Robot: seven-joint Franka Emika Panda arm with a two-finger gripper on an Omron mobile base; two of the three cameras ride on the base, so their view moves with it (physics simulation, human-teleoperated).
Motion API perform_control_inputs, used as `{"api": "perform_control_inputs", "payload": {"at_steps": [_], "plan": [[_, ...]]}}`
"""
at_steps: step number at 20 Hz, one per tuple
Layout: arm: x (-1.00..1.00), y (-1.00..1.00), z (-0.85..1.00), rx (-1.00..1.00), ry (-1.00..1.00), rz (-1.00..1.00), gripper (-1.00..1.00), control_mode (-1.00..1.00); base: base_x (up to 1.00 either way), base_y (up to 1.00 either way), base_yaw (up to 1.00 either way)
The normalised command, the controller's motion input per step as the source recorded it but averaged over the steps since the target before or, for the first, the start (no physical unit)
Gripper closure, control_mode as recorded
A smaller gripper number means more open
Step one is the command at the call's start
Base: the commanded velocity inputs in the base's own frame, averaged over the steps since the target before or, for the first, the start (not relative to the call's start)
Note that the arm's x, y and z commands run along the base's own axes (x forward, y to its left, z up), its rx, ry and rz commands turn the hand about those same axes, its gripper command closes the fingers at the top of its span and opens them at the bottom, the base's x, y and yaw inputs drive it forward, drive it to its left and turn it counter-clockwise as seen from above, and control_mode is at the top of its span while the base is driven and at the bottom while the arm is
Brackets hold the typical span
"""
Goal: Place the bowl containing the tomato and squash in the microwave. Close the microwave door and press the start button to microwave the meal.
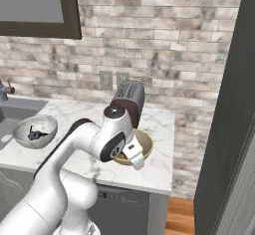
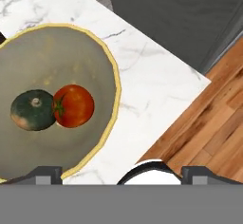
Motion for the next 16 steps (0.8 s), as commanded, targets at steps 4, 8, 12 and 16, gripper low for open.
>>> {"api": "perform_control_inputs", "payload": {"at_steps": [4,8,12,16], "plan": [[0.00,-0.27,-0.37,0.00,0.15,-0.05,-1.00,-1.00,0.00,0.00,0.00],[0.03,0.00,-0.30,0.02,0.04,-0.02,-1.00,-1.00,0.00,0.00,0.00],[0.11,0.00,-0.20,0.02,0.00,0.00,-1.00,-1.00,0.00,0.00,0.00],[0.15,0.00,-0.28,0.04,0.00,0.00,-1.00,-1.00,0.00,0.00,0.00]]}}
